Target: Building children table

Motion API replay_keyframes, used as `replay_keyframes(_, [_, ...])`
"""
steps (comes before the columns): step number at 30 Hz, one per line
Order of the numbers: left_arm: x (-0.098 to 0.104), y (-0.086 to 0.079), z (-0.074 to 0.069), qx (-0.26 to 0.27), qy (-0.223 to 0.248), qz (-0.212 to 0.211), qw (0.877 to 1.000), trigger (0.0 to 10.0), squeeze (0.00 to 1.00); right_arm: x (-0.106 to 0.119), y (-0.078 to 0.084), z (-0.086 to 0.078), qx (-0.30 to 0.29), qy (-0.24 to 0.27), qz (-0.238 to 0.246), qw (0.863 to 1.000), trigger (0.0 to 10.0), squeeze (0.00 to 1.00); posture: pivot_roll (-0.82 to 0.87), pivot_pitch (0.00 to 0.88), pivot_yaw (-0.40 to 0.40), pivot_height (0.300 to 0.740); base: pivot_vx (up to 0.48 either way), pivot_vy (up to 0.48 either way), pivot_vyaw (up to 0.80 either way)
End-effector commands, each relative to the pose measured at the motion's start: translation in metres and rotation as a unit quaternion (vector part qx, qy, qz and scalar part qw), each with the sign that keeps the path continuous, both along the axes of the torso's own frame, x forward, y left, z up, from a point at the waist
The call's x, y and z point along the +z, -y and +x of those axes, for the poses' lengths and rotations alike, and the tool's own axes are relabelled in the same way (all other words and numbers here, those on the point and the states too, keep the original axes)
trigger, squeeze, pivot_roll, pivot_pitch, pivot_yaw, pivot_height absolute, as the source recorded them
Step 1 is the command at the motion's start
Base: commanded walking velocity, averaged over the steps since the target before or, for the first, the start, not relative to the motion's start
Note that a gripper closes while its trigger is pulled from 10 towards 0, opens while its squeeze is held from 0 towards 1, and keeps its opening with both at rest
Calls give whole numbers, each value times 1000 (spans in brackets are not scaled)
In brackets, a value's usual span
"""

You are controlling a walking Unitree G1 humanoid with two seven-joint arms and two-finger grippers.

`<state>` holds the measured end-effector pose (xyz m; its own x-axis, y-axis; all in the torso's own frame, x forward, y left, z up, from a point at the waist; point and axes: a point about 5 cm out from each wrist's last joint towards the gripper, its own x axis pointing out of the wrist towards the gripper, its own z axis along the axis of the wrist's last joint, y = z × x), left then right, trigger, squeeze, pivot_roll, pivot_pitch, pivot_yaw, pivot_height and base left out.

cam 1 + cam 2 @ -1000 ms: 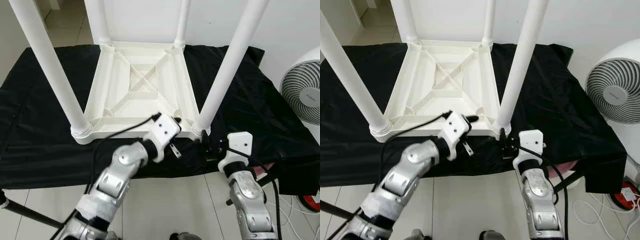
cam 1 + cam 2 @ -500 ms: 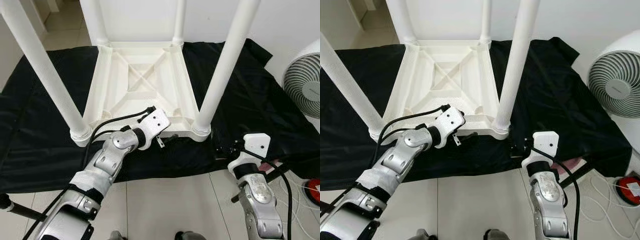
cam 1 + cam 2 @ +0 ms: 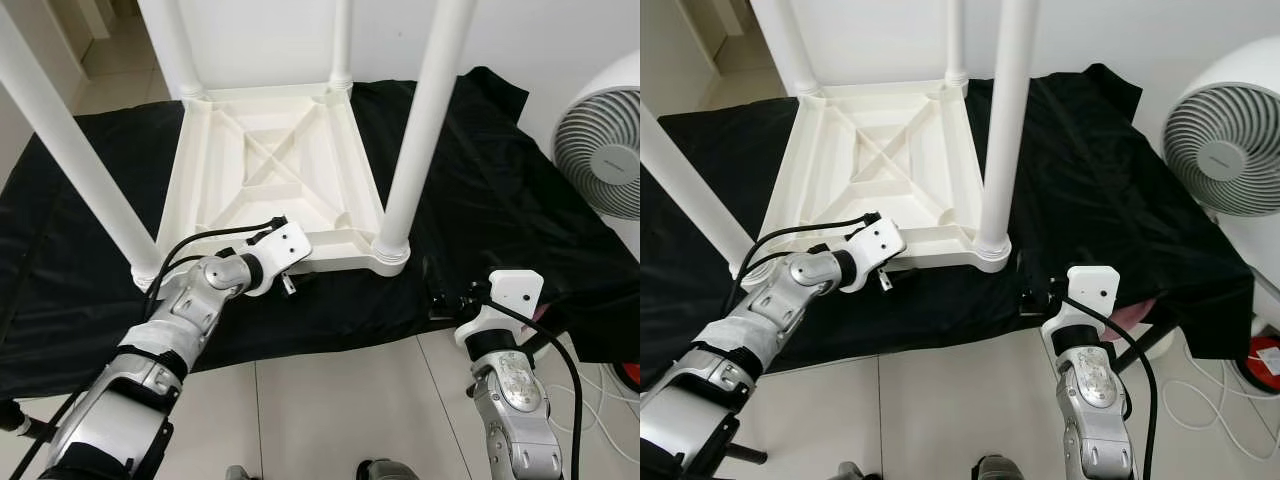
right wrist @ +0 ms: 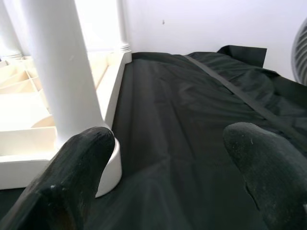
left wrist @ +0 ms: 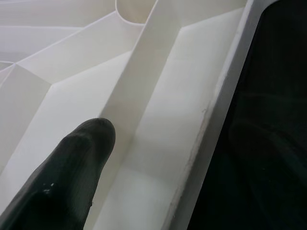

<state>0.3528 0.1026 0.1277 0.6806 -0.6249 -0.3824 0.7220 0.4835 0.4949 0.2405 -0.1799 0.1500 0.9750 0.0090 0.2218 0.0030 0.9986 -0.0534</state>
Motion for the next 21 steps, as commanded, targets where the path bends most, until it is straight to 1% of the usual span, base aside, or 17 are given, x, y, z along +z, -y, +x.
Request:
replay_keyframes(1, [-18,-29,-1,45,-40,38,997,10000,0,0,0,0,-1,1,2,1000,10000,0,-183,88,92,740,0,0,0])
replay_keyframes(2, [-18,-29,-1,45,-40,38,997,10000,0,0,0,0,-1,1,2,1000,10000,0,-183,88,92,740,0,0,0])
replay_keyframes(3, [-22,-34,-2,45,-50,42,997,9098,0,0,0,0,-2,0,2,1000,10000,0,-183,88,92,740,0,0,0])
replay_keyframes(4, [-25,-39,-4,45,-59,44,996,0,0,-1,0,0,-2,0,1,1000,10000,0,-180,92,94,740,0,0,0])
replay_keyframes(5, [-25,-39,-4,45,-59,44,996,0,0,-1,0,0,-2,0,1,1000,10000,0,-180,92,94,740,0,0,0])
replay_keyframes(7, [-30,-48,-11,36,-74,43,996,0,0,-2,0,0,-1,-3,-2,1000,10000,0,-177,96,89,740,0,0,0])
replay_keyframes(8, [-30,-48,-11,36,-74,43,996,0,0,-2,0,0,-1,-3,-2,1000,10000,0,-177,96,89,740,0,0,0])
replay_keyframes(10, [-30,-51,-15,32,-83,20,996,0,0,-2,-1,1,2,-6,-4,1000,10000,0,-177,96,89,740,0,0,0])
replay_keyframes(11, [-30,-51,-15,32,-83,20,996,0,0,-2,-1,1,2,-6,-4,1000,10000,0,-177,96,89,740,0,0,0])
replay_keyframes(12, [-28,-50,-17,24,-91,0,996,549,0,-3,-1,1,4,-7,-5,1000,10000,0,-173,99,86,740,0,0,0])
replay_keyframes(13, [-27,-51,-18,21,-94,-10,995,0,0,-3,-1,1,5,-8,-6,1000,10000,0,-168,101,81,740,0,0,0])
replay_keyframes(17, [-27,-56,-20,23,-100,-19,995,0,0,-3,-2,2,9,-10,-7,1000,10000,0,-167,101,82,740,0,0,0])
replay_keyframes(21, [-27,-71,-21,41,-108,-27,993,0,0,-5,-3,1,14,-14,-10,1000,10000,0,-161,106,76,740,0,0,0])
